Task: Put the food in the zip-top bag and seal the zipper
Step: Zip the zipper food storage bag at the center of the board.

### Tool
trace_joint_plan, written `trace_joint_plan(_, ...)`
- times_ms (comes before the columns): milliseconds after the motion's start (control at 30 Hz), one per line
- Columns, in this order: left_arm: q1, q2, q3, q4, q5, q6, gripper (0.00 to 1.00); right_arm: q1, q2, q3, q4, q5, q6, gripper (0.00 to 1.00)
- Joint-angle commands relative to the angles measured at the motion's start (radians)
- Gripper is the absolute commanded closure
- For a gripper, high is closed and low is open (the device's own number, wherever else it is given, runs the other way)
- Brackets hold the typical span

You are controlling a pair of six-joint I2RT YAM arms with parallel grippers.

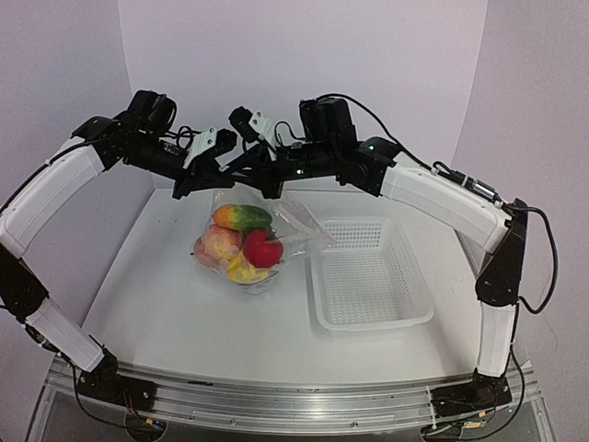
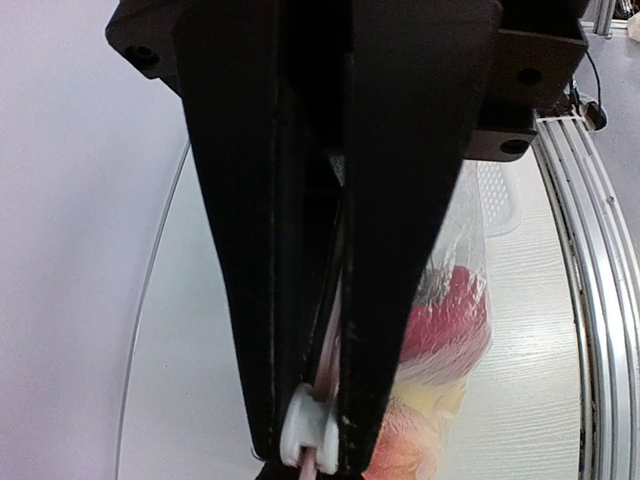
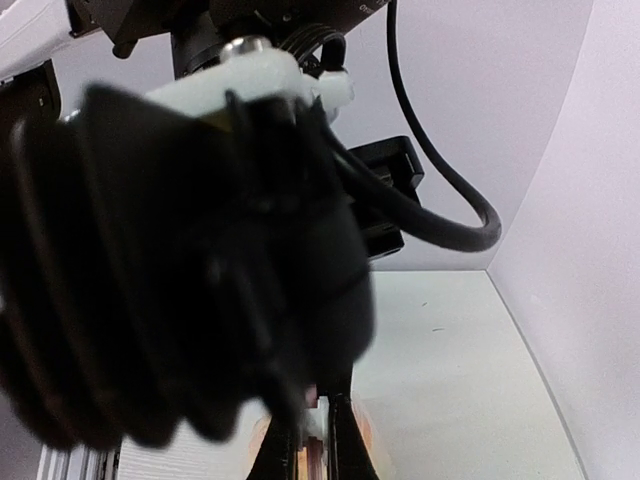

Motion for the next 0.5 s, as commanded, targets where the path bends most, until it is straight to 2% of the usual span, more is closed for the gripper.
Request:
trace_joint_plan(0,0.042,-0.03,0.033,0.054,0.076,0.02,1.0,-0.022,-0.097,-0.08,-0.057,0.074,-0.03,1.0)
trace_joint_plan(233,0.114,-0.05,0.026,0.054,0.178,0.046,1.0,-0.045,-0.17,-0.169,-0.085,0.098,-0.055,1.0)
trace_joint_plan(467,0.169,-0.07,0.037,0.057,0.295,0.046,1.0,-0.05,-0.194,-0.188,-0.14,0.122,-0.082,1.0)
